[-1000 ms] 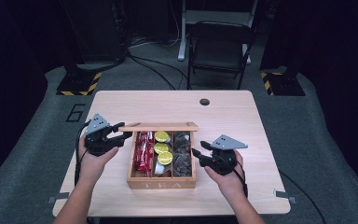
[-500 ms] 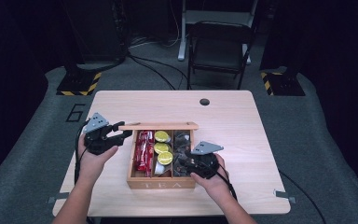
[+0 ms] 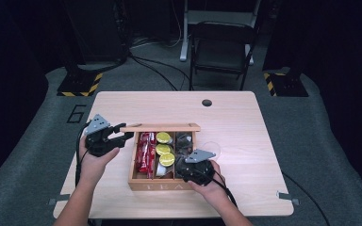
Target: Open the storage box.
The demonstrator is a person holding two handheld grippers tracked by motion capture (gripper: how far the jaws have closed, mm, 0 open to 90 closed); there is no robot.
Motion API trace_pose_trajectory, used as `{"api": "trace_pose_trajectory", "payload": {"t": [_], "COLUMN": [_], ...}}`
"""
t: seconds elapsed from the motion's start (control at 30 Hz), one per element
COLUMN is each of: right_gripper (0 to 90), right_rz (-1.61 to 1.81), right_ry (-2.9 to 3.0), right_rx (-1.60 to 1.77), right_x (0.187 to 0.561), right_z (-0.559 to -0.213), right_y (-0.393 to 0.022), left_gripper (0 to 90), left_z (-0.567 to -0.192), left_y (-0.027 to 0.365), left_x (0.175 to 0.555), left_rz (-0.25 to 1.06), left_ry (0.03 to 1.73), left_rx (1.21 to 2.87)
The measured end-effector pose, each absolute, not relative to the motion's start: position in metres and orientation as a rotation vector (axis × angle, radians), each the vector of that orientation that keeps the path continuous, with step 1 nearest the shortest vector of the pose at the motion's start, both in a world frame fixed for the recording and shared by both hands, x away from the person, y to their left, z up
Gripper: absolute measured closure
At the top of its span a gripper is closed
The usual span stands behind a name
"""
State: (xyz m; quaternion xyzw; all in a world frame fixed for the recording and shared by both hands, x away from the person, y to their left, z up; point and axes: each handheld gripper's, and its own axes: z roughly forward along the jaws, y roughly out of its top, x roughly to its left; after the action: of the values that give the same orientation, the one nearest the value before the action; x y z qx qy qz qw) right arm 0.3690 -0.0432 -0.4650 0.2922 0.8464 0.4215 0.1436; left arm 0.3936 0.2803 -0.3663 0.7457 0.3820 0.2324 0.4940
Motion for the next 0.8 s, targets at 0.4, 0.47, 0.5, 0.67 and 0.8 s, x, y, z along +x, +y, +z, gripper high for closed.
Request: {"api": "trace_pose_trajectory", "payload": {"t": [0.4, 0.47, 0.5, 0.67, 0.8], "right_gripper": [55.0, 55.2, 55.9, 64.3, 73.2], "right_rz": [1.14, 1.125, 1.13, 1.118, 1.133], "right_ry": [2.461, 2.478, 2.476, 2.484, 2.509], "right_rx": [0.861, 0.876, 0.892, 0.86, 0.853], "right_x": [0.377, 0.3784, 0.3789, 0.3788, 0.3789], "right_z": [-0.4716, -0.4727, -0.4738, -0.474, -0.473], "right_y": [-0.0396, -0.0396, -0.0383, -0.0367, -0.0373], "left_gripper": [54.5, 54.5, 54.5, 54.5, 54.5], "left_z": [-0.3669, -0.3669, -0.367, -0.3673, -0.3676], "left_y": [0.2801, 0.2801, 0.2801, 0.2803, 0.2804], "left_x": [0.393, 0.3928, 0.3927, 0.3925, 0.3921], "left_rz": [0.563, 0.561, 0.561, 0.563, 0.562], "left_ry": [0.927, 0.928, 0.928, 0.926, 0.927], "left_rx": [1.809, 1.81, 1.81, 1.812, 1.812]}}
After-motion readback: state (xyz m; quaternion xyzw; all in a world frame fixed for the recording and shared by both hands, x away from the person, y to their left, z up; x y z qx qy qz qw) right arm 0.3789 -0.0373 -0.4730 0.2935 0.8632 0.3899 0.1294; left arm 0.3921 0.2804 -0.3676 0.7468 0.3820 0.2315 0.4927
